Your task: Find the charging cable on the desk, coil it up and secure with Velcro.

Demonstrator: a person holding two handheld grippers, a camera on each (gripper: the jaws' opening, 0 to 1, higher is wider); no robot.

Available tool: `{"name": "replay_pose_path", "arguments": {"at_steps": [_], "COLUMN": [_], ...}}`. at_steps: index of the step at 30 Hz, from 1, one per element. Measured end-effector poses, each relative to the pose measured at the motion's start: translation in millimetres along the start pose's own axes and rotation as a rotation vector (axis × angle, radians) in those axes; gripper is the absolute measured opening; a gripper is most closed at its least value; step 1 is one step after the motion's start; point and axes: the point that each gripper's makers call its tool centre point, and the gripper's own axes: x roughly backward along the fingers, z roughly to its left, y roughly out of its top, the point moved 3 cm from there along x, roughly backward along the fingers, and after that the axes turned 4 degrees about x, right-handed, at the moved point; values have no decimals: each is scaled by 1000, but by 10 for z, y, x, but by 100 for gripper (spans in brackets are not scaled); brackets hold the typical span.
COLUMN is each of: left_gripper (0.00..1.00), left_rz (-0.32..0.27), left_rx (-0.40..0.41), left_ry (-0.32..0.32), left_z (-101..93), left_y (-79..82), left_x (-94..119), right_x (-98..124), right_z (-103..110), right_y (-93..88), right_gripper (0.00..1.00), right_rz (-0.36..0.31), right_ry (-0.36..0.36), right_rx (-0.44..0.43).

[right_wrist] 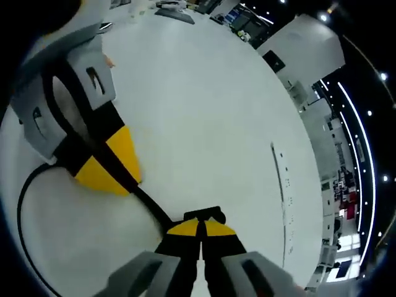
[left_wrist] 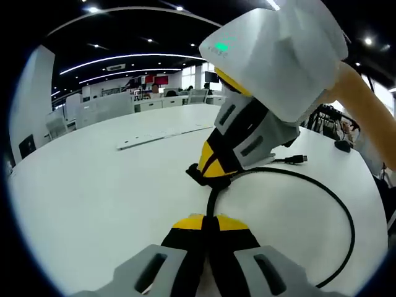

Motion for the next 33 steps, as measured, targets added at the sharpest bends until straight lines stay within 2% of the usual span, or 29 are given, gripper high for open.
{"name": "replay_pose_path", "arguments": {"at_steps": [6, 11, 15, 27, 33], "left_gripper": [6, 6, 6, 6, 6], "left_rz": [-5, -6, -11, -29, -30], "left_rx": [12, 12, 16, 50, 53], "left_ry": [-2, -3, -6, -13, -15], "left_z": [5, 10, 16, 36, 24], "left_y": [0, 1, 0, -1, 3], "left_x": [1, 0, 3, 4, 3], "right_x": [-78, -78, -66, -48, -37], "right_z": [-101, -66, -30, -65, -97], "right_y": [-4, -9, 16, 19, 3], "right_gripper": [3, 3, 3, 3, 3], "right_rz": [-14, -25, -11, 11, -5], "right_ry": [-17, -15, -27, -45, -37], "right_rx": [-20, -45, -17, -20, -46]}}
